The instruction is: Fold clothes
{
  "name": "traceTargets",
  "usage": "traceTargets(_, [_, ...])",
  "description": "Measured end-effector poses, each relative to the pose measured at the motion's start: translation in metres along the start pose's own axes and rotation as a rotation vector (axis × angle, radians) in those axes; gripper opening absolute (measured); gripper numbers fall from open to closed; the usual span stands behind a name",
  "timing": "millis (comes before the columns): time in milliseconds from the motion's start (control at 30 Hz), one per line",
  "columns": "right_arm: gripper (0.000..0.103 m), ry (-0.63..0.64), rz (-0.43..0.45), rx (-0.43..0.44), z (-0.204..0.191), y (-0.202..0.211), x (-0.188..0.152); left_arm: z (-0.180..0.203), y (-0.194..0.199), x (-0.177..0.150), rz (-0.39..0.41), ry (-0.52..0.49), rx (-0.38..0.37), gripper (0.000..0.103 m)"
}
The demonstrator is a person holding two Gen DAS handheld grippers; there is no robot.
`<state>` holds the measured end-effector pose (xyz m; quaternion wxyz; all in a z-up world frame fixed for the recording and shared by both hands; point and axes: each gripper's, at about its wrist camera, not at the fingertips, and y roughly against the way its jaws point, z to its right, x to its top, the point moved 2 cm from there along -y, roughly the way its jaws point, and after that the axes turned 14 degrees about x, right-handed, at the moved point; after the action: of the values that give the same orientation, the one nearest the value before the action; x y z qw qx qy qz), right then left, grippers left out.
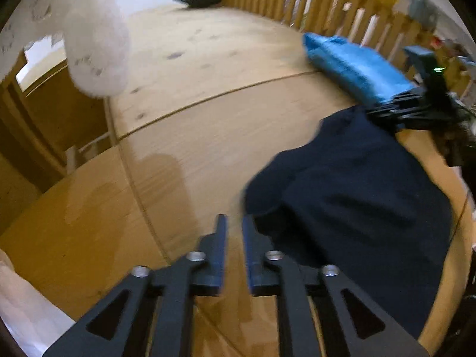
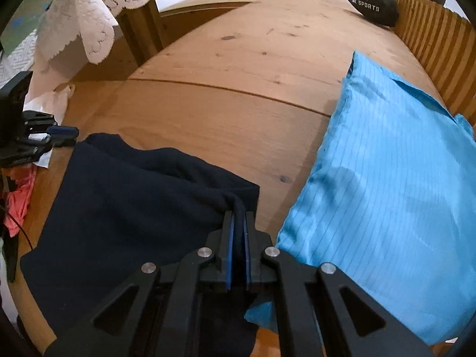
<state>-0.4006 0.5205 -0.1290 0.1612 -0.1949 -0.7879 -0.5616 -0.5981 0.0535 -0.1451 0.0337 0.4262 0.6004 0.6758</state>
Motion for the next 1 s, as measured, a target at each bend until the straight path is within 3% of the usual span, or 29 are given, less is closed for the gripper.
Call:
traceTargets(67, [0.006,-0.015,-0.005,0.014,0.003,-0.002,0.001,0.007,0.008,0.007,0.030,-0.010,-0.025,0.040])
traceTargets(300, [0.008,-0.014,-0.018,0.044,0.005,-0.006,0.004,0.040,-0.013,0.017,-0.028,-0.157,0.032,0.041])
traceTargets(333, [0.008,-0.018,-0.017,0.049,0.006,-0.005,0.005,0.045,-0.016,0.014,-0.038,-0.176,0.046,0.039])
traceTargets(433, [0.008,-0.018,-0.013,0.052,0.006,-0.006,0.005,0.056,-0.013,0.011,0.001,-0.201,0.061,0.012])
traceTargets(467, [0.008,-0.016,-0.007,0.049,0.005,-0.004,0.005,0.059,-0.010,0.010,0.023,-0.214,0.081,0.009])
traceTargets(700, [0.006,0.005,0.072,0.095,-0.010,0.031,-0.003,0.059,0.039,0.002,0.141,-0.170,0.090,0.007])
traceTargets(800, [0.006,0.033,0.094,0.100,-0.018,0.046,-0.005,0.062,0.046,-0.002,0.153,-0.213,0.116,0.008])
traceTargets(1000, [0.006,0.053,0.049,0.065,-0.026,0.026,-0.006,0.065,0.020,0.003,0.105,-0.227,0.152,0.008])
